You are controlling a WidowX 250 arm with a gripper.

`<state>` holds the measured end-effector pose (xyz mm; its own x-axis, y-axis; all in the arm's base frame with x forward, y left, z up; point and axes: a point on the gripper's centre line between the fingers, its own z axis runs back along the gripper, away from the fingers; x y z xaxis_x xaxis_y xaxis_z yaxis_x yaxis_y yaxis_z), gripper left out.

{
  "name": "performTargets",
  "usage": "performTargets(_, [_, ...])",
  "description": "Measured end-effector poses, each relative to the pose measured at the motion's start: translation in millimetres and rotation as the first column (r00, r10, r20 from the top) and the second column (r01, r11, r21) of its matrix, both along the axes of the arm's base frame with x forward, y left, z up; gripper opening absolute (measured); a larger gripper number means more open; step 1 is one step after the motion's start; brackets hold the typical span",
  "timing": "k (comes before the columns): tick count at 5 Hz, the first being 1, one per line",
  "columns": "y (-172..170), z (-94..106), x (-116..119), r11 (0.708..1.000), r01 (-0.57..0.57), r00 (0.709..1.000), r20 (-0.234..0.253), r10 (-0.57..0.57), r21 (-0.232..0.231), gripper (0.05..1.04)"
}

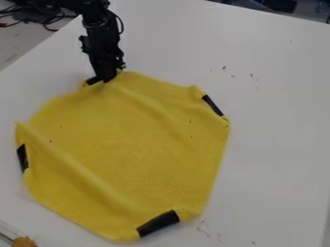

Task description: Fold the cloth from top to bottom

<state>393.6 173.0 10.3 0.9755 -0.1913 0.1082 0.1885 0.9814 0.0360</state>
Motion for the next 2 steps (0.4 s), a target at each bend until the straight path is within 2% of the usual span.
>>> performTargets(1, [-1.4, 17.6, 18.8, 0.998, 0.037, 0.998, 0.046, -0.039, 0.046, 0.090])
performTargets(2, [-14.9, 42.5, 25.7, 0.995, 0.049, 0.996, 0.074, -0.056, 0.090, 0.071])
